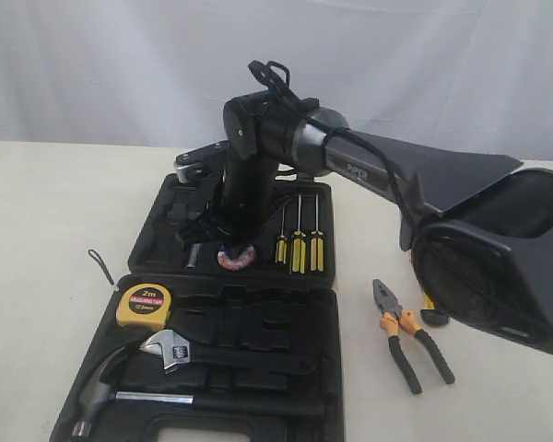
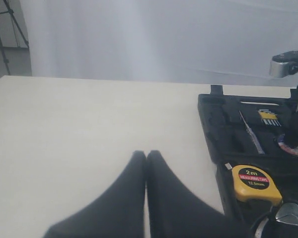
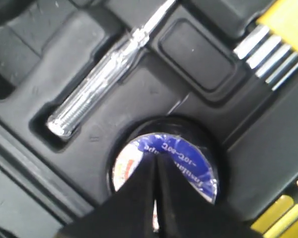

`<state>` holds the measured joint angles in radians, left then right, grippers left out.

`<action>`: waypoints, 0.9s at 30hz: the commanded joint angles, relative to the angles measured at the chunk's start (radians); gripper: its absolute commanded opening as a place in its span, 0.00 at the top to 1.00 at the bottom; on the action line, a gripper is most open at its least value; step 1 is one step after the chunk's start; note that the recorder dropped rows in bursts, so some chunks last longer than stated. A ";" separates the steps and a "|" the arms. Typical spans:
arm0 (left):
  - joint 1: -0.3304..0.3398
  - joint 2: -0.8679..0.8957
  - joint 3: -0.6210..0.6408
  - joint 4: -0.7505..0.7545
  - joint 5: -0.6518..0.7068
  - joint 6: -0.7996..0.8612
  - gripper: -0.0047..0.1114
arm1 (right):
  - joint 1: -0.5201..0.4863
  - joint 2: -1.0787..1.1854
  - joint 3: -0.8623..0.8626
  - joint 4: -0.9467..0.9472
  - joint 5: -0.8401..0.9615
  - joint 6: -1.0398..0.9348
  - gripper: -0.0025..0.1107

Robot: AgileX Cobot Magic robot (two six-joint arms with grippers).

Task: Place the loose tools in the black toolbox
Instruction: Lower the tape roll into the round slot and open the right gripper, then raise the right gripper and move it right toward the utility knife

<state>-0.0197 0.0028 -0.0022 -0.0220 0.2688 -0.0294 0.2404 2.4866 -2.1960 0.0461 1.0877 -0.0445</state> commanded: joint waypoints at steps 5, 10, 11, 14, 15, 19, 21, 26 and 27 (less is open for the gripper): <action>-0.002 -0.003 0.002 0.000 -0.001 0.000 0.96 | -0.006 -0.060 0.000 -0.034 -0.001 0.000 0.98; -0.002 -0.003 0.002 0.000 -0.001 0.000 0.96 | -0.006 -0.059 0.000 -0.051 0.008 0.000 0.98; -0.002 -0.003 0.002 0.000 -0.001 0.000 0.96 | -0.006 -0.048 0.000 -0.051 0.006 0.000 0.98; -0.002 -0.003 0.002 0.000 -0.001 0.000 0.96 | -0.006 -0.017 0.000 -0.046 -0.027 0.004 0.98; -0.002 -0.003 0.002 0.000 -0.001 0.000 0.96 | -0.006 -0.005 0.000 -0.046 -0.033 0.006 0.98; -0.002 -0.003 0.002 0.000 -0.001 0.000 0.96 | -0.006 0.017 0.000 -0.036 -0.021 0.008 0.98; -0.002 -0.003 0.002 0.000 -0.001 0.000 0.96 | -0.006 0.010 0.000 -0.036 -0.021 0.008 0.98; -0.002 -0.003 0.002 0.000 -0.001 0.000 0.96 | -0.006 -0.042 0.000 -0.033 -0.017 0.001 0.98; -0.002 -0.003 0.002 0.000 -0.001 0.000 0.96 | -0.006 -0.061 0.000 -0.033 -0.006 0.001 0.98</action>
<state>-0.0197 0.0028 -0.0022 -0.0220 0.2688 -0.0294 0.2404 2.4649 -2.1960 0.0116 1.0683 -0.0407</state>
